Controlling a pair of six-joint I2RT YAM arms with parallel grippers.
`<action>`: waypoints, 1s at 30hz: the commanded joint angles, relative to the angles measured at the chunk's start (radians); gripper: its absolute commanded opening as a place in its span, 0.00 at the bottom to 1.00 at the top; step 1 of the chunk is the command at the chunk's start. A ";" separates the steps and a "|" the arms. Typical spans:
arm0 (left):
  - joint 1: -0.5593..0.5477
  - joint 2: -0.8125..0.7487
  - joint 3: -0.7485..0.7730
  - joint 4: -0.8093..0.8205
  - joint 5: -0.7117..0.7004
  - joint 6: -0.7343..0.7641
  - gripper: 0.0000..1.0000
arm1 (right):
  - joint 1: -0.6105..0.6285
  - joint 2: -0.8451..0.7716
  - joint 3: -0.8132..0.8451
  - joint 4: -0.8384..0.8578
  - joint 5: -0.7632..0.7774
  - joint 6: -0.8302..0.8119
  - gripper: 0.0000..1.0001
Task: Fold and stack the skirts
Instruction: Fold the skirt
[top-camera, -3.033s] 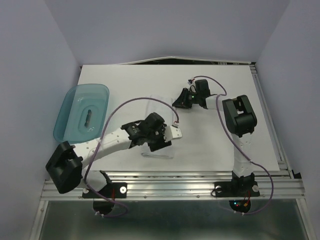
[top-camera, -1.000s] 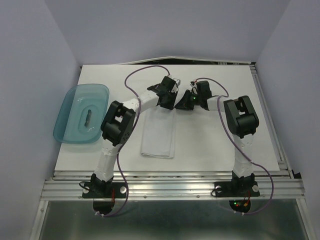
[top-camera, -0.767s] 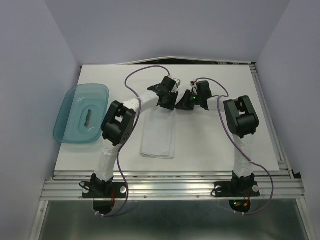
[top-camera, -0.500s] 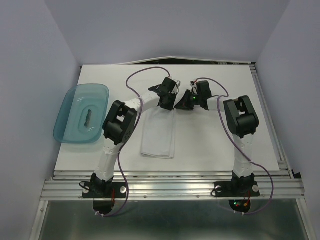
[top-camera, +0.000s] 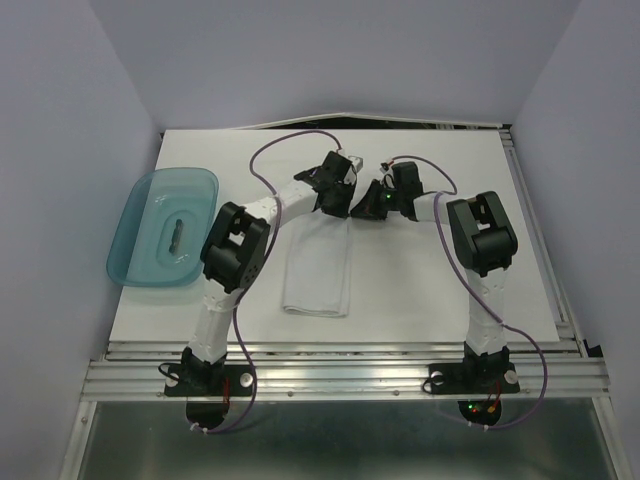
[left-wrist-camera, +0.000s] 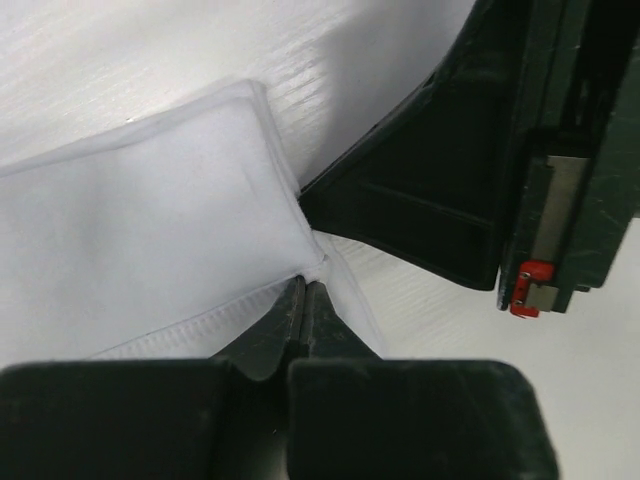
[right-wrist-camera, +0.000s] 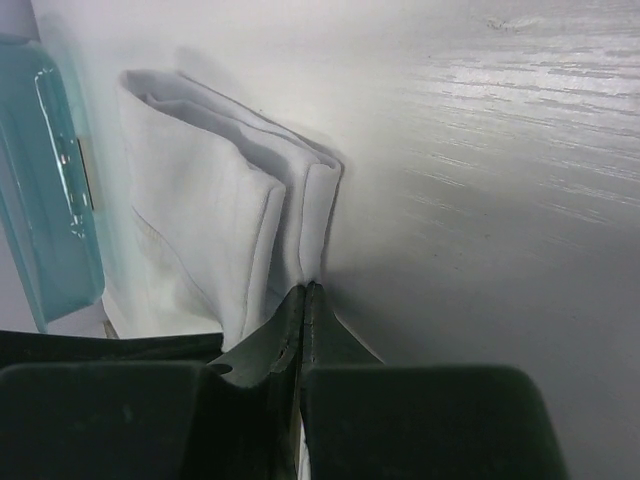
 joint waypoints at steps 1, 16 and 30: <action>-0.009 -0.068 0.005 0.036 0.034 -0.012 0.00 | 0.023 0.019 -0.025 0.025 0.027 -0.007 0.01; 0.005 0.018 0.070 0.027 0.049 -0.012 0.24 | 0.023 -0.003 -0.023 -0.012 0.053 -0.032 0.07; -0.038 -0.468 -0.271 -0.124 0.005 0.089 0.37 | 0.003 -0.113 0.024 -0.259 0.242 -0.148 0.36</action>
